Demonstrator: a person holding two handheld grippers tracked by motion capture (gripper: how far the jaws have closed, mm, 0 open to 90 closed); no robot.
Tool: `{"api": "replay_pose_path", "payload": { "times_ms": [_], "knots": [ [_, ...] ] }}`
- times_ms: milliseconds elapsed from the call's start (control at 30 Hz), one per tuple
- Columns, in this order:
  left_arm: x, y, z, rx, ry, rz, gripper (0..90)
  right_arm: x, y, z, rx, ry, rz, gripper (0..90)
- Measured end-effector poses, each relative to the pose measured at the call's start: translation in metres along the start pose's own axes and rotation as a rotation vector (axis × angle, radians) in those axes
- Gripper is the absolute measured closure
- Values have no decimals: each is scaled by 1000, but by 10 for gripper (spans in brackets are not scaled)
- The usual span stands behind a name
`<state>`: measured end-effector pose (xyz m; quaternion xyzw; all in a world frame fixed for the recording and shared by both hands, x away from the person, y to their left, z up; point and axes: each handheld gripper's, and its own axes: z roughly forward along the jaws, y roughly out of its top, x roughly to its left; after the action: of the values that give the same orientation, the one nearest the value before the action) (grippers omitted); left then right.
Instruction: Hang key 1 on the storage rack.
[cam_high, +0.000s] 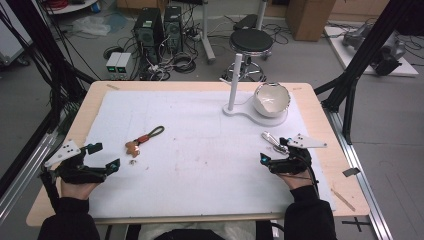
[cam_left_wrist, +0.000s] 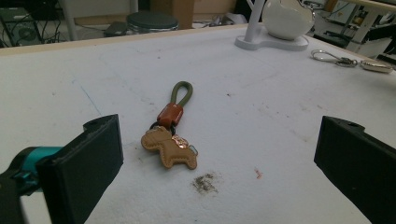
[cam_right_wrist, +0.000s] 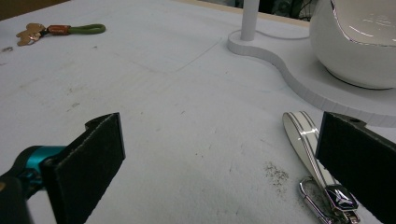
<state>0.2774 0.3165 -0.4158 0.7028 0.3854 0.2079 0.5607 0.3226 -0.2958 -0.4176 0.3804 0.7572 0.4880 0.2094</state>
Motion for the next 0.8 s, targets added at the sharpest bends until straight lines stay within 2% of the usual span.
{"api": "replay_pose_path", "payload": {
  "times_ms": [500,700,800],
  "knots": [
    [0,0,2,16,13,2,17,-1,-1,-1,-3,-7,3,6],
    [0,0,9,59,8,3,17,0,-2,0,4,-18,12,6],
    [-1,4,12,64,12,4,17,-1,-2,0,3,-21,19,6]
  ]
}}
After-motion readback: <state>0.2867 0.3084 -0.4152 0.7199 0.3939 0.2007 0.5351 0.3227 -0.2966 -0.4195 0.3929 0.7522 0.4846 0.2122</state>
